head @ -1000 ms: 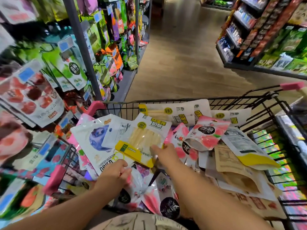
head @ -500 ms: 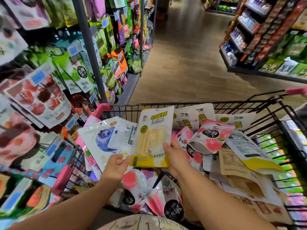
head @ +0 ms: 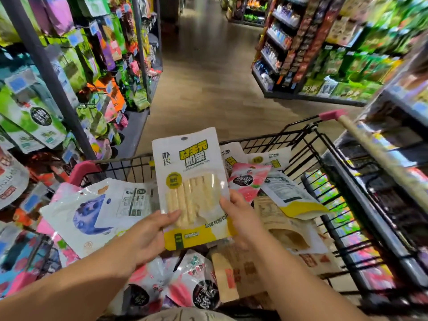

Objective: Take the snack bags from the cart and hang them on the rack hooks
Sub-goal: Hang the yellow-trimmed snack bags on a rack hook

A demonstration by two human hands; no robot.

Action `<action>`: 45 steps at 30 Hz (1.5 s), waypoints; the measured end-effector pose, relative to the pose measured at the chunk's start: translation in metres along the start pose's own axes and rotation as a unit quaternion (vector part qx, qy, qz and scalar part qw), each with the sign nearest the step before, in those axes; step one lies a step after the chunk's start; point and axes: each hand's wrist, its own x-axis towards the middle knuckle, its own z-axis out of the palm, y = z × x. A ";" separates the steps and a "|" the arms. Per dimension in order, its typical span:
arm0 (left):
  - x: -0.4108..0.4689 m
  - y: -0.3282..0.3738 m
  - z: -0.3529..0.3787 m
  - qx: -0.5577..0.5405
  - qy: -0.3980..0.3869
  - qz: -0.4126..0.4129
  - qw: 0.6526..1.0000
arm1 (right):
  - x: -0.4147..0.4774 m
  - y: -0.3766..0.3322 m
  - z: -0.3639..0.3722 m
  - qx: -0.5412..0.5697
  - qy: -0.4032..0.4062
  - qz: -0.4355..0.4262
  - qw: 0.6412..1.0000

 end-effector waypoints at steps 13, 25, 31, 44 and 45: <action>0.037 -0.028 0.051 0.064 0.048 -0.017 0.997 | 0.010 -0.010 -0.130 -0.507 0.257 0.026 0.822; 0.039 -0.029 0.045 0.077 0.045 -0.031 0.996 | 0.030 0.001 -0.149 -0.490 0.181 0.177 0.834; 0.038 -0.026 0.042 0.072 0.056 -0.028 0.995 | 0.026 0.004 -0.142 -0.532 0.161 0.177 0.813; 0.035 -0.015 0.046 0.095 0.040 -0.014 0.995 | -0.017 -0.031 -0.161 -0.332 0.329 0.032 0.883; 0.033 -0.014 0.047 0.091 0.042 -0.009 0.995 | -0.021 -0.038 -0.164 -0.337 0.328 0.022 0.882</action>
